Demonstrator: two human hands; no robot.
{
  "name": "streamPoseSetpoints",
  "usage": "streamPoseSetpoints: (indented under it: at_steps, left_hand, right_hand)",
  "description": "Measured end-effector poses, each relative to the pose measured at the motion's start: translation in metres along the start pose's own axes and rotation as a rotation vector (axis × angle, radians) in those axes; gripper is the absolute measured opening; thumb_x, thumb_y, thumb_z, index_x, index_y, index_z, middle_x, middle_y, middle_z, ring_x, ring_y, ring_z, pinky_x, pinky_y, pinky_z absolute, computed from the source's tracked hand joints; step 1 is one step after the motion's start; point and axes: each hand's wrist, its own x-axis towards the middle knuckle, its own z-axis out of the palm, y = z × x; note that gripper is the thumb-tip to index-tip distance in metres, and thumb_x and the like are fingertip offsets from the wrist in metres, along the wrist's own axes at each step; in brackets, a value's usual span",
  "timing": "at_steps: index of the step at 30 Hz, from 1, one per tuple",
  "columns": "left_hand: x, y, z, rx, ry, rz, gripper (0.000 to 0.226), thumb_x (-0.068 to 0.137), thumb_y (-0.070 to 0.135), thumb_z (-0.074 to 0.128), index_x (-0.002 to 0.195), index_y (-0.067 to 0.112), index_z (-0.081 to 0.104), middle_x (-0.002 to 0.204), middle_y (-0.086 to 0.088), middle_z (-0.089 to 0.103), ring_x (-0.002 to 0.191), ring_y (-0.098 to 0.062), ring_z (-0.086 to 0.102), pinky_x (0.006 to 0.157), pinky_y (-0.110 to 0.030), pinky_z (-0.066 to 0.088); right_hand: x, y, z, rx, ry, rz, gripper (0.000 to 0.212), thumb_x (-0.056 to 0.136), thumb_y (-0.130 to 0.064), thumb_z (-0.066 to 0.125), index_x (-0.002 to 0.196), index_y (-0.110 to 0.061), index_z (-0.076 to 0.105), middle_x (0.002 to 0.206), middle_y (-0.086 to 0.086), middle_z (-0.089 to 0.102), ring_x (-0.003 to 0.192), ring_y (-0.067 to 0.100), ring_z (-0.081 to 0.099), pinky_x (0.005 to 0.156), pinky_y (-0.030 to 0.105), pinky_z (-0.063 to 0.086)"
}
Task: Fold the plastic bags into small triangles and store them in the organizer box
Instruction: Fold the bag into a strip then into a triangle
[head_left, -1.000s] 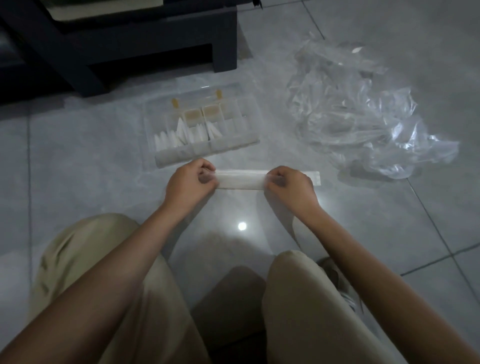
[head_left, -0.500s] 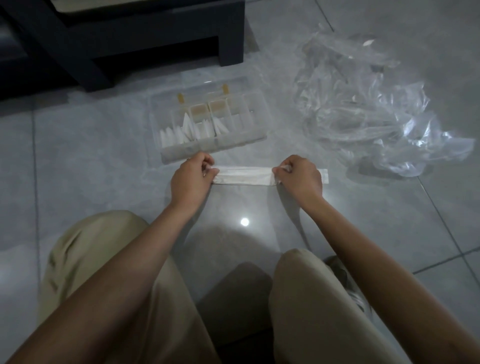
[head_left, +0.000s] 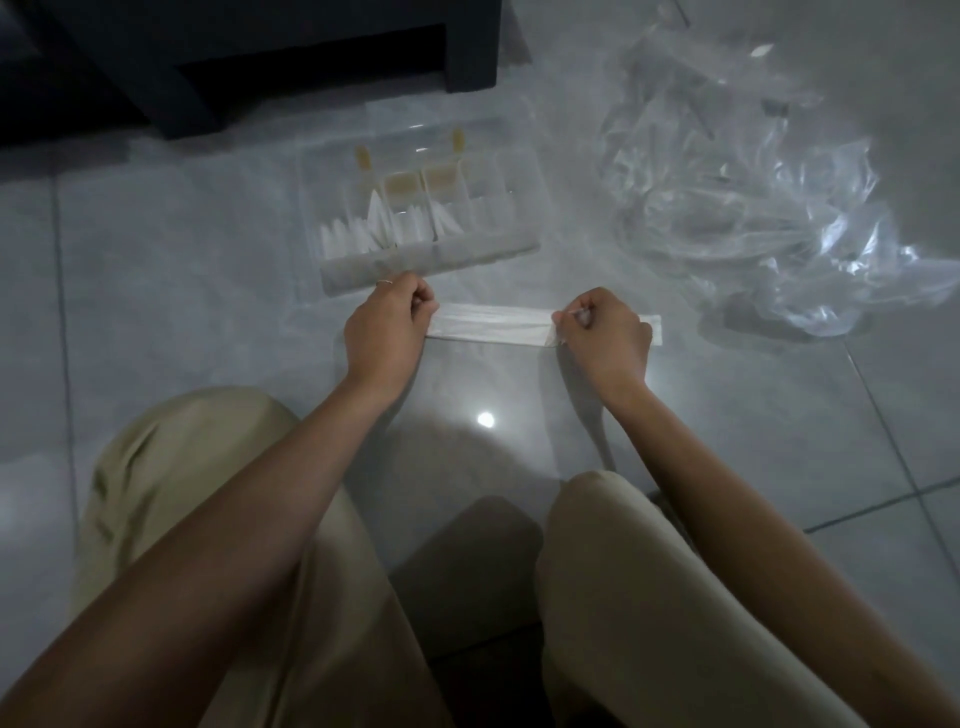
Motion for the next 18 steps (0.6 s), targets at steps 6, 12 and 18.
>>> streamPoseSetpoints:
  at_steps: [6, 12, 18]
  left_hand:
    - [-0.001, 0.0, 0.003, 0.013, 0.021, -0.002, 0.006, 0.092, 0.018, 0.058, 0.09, 0.013, 0.061, 0.092, 0.0, 0.06, 0.077, -0.008, 0.046, 0.063, -0.026, 0.027]
    - [-0.002, 0.001, 0.004, 0.042, 0.042, 0.001, 0.008, 0.093, 0.018, 0.055, 0.09, 0.011, 0.06, 0.095, -0.003, 0.061, 0.08, -0.017, 0.054, 0.064, -0.028, 0.029]
    - [-0.003, 0.003, 0.004, 0.07, 0.069, -0.002, 0.013, 0.096, 0.019, 0.053, 0.092, 0.01, 0.06, 0.097, -0.006, 0.061, 0.082, -0.023, 0.057, 0.064, -0.029, 0.03]
  right_hand:
    - [-0.005, 0.002, 0.006, 0.071, 0.064, -0.01, 0.011, 0.09, -0.023, 0.056, 0.089, -0.014, 0.062, 0.065, -0.013, 0.054, 0.068, 0.013, 0.053, 0.094, 0.041, 0.043]
    - [-0.005, 0.002, 0.009, 0.075, 0.113, -0.015, 0.008, 0.091, -0.02, 0.055, 0.086, -0.015, 0.058, 0.06, -0.014, 0.049, 0.067, 0.016, 0.053, 0.091, 0.036, 0.042]
    - [-0.006, 0.001, 0.013, 0.077, 0.155, -0.032, 0.011, 0.094, -0.021, 0.053, 0.084, -0.016, 0.057, 0.079, 0.002, 0.07, 0.074, 0.025, 0.062, 0.093, 0.041, 0.043]
